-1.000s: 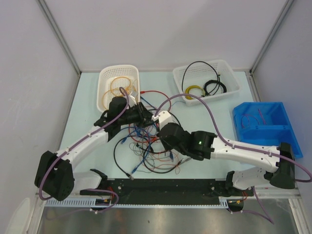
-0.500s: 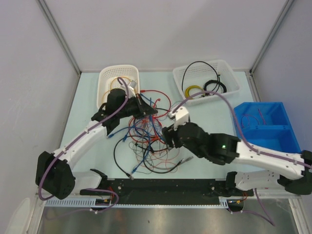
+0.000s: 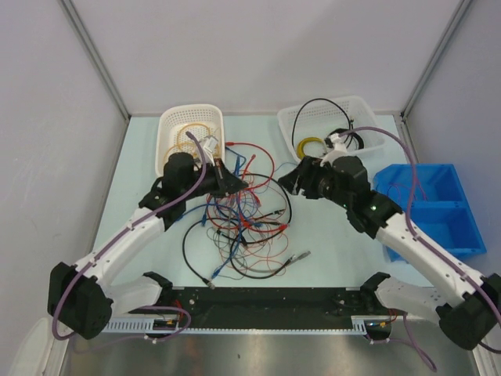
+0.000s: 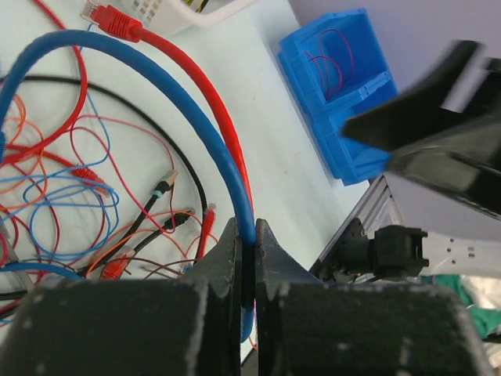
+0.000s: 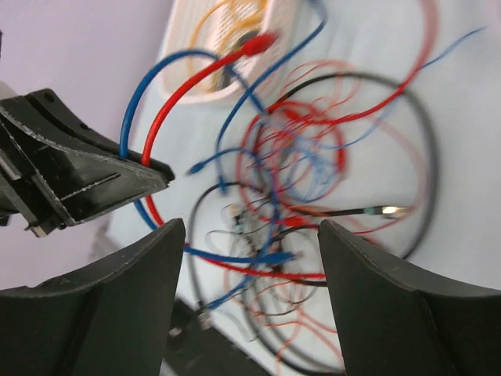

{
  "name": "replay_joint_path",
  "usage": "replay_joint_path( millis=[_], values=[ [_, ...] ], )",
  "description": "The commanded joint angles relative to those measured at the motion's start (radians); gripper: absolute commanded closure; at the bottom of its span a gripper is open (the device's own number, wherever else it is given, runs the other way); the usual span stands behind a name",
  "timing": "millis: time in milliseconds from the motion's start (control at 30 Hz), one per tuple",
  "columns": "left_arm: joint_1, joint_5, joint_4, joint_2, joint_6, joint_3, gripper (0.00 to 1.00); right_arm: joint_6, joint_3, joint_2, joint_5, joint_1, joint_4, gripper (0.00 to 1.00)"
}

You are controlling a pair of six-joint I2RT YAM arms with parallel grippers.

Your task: Untangle the cables

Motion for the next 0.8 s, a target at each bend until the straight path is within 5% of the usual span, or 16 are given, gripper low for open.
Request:
replay_joint_path(
  millis=[0,433,767],
  values=[
    [-0.023,0.018,0.100,-0.089,0.111,-0.011,1.00,0.201,0.001,0.079,-0.317,0.006,0.291,0.26],
    [-0.069,0.015,0.107,-0.120,0.128,-0.046,1.00,0.345,0.001,0.245,-0.358,0.053,0.636,0.29],
    [-0.074,0.001,0.101,-0.157,0.122,-0.053,1.00,0.334,0.001,0.316,-0.325,0.053,0.607,0.45]
  ],
)
